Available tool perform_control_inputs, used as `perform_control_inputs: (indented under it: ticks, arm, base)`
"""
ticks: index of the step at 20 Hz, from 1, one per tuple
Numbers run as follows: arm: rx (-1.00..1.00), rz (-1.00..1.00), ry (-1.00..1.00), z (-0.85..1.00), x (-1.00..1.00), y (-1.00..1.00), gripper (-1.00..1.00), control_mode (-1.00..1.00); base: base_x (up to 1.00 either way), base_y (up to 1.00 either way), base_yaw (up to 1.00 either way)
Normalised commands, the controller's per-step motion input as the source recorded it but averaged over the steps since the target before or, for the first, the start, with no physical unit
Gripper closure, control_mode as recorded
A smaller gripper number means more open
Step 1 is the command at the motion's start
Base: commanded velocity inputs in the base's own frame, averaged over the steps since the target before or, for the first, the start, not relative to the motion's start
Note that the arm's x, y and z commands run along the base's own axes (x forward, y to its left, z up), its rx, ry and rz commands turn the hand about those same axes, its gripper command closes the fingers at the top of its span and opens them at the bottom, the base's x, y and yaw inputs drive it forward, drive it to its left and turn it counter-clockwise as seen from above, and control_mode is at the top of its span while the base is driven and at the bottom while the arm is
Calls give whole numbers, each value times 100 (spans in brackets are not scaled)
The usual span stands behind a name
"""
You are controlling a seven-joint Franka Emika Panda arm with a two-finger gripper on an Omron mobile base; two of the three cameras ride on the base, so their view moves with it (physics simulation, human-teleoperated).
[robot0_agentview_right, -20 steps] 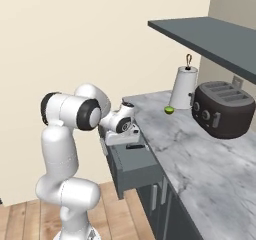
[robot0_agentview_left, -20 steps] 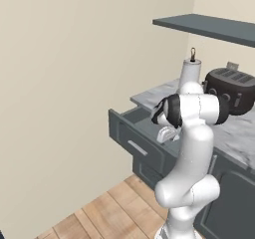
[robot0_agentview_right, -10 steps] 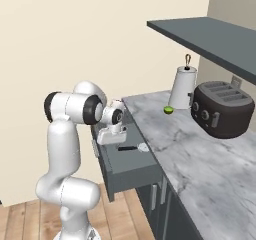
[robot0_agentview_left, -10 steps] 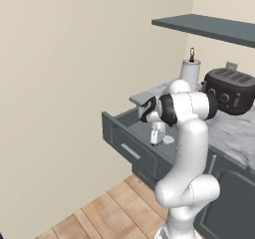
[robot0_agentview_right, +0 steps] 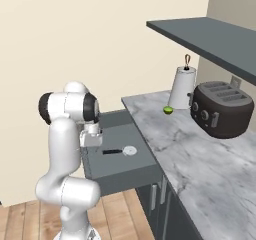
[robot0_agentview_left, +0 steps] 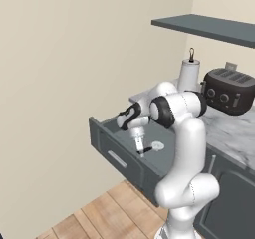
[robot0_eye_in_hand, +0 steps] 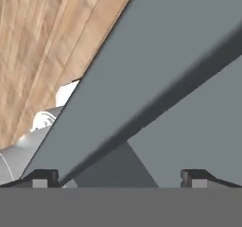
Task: Pick the pizza cutter from the drawer and place it on the counter.
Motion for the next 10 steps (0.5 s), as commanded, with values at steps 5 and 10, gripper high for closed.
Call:
perform_control_inputs:
  ticks: [5, 10]
  arm:
    - [0, 21, -4, -100, -77, 100, -100, -100]
    - [-4, 6, -32, -40, -55, 100, -100, -100]
  base:
    - [0, 0, 0]
    - [0, 0, 0]
